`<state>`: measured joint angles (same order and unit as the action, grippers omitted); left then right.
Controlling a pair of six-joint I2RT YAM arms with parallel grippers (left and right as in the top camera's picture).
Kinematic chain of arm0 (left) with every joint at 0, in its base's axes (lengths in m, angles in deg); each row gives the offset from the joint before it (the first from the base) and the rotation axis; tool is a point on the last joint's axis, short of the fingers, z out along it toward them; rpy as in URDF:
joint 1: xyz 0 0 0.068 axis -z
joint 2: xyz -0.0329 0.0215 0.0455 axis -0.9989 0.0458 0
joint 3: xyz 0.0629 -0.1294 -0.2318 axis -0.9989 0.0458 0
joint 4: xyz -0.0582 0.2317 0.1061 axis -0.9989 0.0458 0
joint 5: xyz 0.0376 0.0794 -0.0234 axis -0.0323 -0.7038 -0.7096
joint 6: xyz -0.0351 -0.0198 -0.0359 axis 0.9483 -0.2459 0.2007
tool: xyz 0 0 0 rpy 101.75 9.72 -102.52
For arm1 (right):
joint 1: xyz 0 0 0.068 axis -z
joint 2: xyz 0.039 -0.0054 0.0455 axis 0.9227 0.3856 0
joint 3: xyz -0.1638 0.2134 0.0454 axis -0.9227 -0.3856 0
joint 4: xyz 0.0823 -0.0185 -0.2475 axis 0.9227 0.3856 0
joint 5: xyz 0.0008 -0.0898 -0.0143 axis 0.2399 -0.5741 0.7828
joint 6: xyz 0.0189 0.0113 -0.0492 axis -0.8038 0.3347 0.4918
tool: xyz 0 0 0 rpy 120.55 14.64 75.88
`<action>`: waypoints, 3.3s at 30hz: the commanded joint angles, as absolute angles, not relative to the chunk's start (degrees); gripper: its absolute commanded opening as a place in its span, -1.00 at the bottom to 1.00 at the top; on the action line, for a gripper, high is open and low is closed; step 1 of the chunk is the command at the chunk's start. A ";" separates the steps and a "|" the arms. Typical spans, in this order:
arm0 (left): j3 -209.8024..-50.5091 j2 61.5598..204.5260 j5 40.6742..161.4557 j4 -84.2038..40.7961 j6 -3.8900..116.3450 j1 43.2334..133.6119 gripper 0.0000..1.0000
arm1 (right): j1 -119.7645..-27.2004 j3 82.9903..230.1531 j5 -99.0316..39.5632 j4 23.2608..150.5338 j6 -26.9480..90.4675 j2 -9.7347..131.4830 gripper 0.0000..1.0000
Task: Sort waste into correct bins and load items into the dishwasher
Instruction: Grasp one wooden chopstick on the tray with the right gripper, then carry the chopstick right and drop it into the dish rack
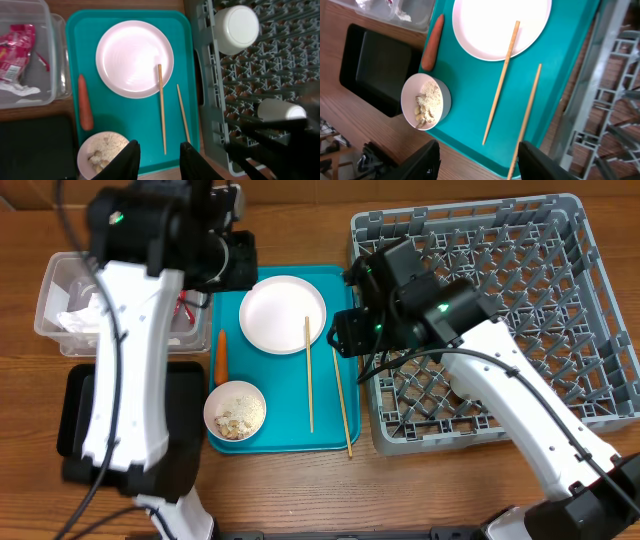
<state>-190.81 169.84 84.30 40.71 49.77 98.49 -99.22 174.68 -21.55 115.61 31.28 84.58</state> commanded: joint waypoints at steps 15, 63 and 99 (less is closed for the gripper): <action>-159.90 150.74 77.85 40.64 54.75 98.23 -0.27 | -108.09 163.95 -40.08 91.59 24.04 97.50 0.06; -141.43 150.91 77.72 25.85 56.46 98.27 0.03 | -108.49 172.25 -37.68 93.16 22.75 103.00 -0.92; -141.43 150.91 77.96 23.40 59.89 98.27 0.22 | -90.80 170.40 -40.26 112.98 32.66 93.43 -0.91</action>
